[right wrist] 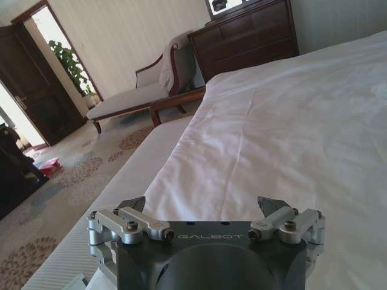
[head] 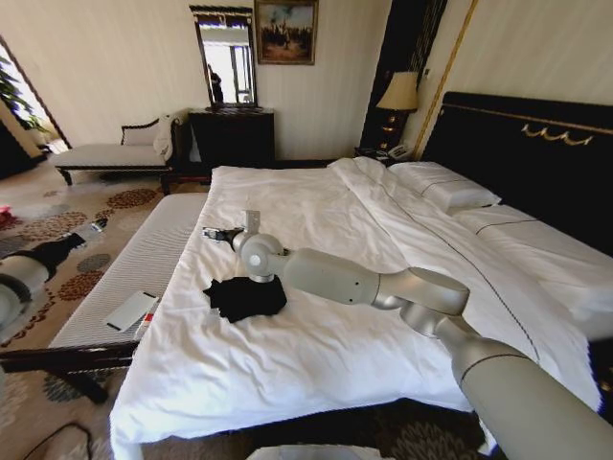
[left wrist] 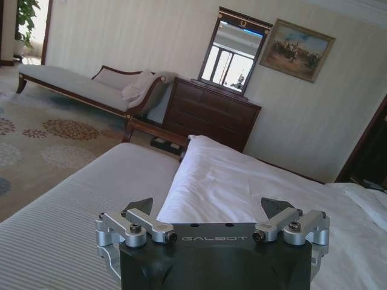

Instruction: Fold the clothes on the bed.

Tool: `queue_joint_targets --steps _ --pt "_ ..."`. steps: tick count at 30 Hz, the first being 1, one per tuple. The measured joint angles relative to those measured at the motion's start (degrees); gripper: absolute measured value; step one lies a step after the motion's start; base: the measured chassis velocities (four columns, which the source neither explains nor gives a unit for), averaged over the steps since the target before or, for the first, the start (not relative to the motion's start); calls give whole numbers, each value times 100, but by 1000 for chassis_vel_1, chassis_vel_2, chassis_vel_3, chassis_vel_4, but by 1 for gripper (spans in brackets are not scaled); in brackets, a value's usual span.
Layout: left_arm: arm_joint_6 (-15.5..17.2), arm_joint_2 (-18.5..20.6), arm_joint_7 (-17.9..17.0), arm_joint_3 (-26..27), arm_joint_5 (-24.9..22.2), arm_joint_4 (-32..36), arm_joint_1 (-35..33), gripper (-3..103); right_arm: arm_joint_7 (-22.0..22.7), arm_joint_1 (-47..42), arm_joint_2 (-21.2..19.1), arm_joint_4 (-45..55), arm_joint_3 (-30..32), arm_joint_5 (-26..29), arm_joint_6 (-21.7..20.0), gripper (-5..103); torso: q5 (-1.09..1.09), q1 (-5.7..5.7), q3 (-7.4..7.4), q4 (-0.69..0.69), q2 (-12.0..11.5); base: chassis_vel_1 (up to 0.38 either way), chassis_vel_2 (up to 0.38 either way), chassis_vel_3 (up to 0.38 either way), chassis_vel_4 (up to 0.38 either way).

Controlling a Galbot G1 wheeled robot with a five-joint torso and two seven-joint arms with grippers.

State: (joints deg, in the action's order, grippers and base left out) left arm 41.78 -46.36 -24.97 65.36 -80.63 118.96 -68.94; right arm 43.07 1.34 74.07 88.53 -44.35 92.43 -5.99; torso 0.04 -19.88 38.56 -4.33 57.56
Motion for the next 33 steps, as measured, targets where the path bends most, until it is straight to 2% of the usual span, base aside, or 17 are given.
queue_joint_targets --steps 2,3,5,6,7,9,11,13,16,18,20,23,26,27,28,30,33 --pt "-4 44 3 -37 -131 55 -22 100 -300 -205 -437 254 265 -193 128 100 0 1 -1 5 0 0 0 0 0" --pt "-4 44 3 -37 -131 55 -22 100 -300 -205 -437 254 265 -193 128 100 0 1 -1 5 0 0 0 0 0" --pt "-7 93 6 -117 -150 106 -59 100 -662 -323 -964 387 451 -393 287 100 -2 2 -1 7 1 0 0 0 0" --pt "10 127 7 -223 -151 182 -121 100 -949 -404 -1393 452 574 -592 406 100 -3 3 -2 4 1 0 0 0 0" --pt "10 127 7 -223 -151 182 -121 100 -949 -404 -1393 452 574 -592 406 100 -3 3 -2 4 1 0 0 0 0" --pt "35 149 6 -511 -55 421 -248 100 -1277 -563 -1889 586 794 -837 574 100 0 2 -1 -5 1 0 0 0 0" --pt "42 114 6 -829 193 657 -355 100 -1379 -709 -2086 658 1031 -935 620 100 2 2 -1 -5 1 0 0 0 0" --pt "42 78 1 -982 303 741 -366 100 -1409 -775 -2141 678 1147 -965 626 100 3 2 -1 0 1 0 0 0 0" --pt "-42 -243 -207 -1876 889 936 -268 100 -1501 -977 -2250 672 1488 -1089 632 100 -1 2 -2 -1 1 0 0 0 0" --pt "-59 -302 -236 -1966 974 936 -272 100 -1511 -994 -2250 659 1510 -1102 633 100 -2 2 -1 1 1 0 0 0 0" --pt "-157 -634 -378 -2606 1209 788 -249 100 -1528 -1186 -2318 687 1746 -1142 633 100 -3 2 -2 6 1 0 0 0 0" --pt "-172 -928 -456 -3007 1095 559 -247 100 -1520 -1427 -2414 800 2016 -1156 633 100 -3 2 -1 2 1 0 0 0 0" --pt "-266 -1073 -296 -3331 1451 279 -211 100 -1505 -1658 -2507 871 2229 -1189 629 100 -2 2 -1 0 1 0 0 0 0" --pt "-334 -1076 -158 -3442 1768 195 -181 100 -1502 -1728 -2527 880 2283 -1205 626 100 -2 2 -1 0 1 0 0 0 0" --pt "-454 -1033 91 -3650 2338 93 -105 100 -1497 -1847 -2553 888 2386 -1230 617 100 -2 2 -1 1 1 0 0 0 0" --pt "-538 -885 319 -3891 2819 43 26 100 -1485 -1963 -2559 891 2481 -1234 609 100 -3 2 -1 1 1 0 0 0 0" --pt "-572 -651 516 -4079 3114 6 200 100 -1475 -2078 -2548 891 2563 -1243 599 100 -4 2 -1 2 1 0 0 0 0"
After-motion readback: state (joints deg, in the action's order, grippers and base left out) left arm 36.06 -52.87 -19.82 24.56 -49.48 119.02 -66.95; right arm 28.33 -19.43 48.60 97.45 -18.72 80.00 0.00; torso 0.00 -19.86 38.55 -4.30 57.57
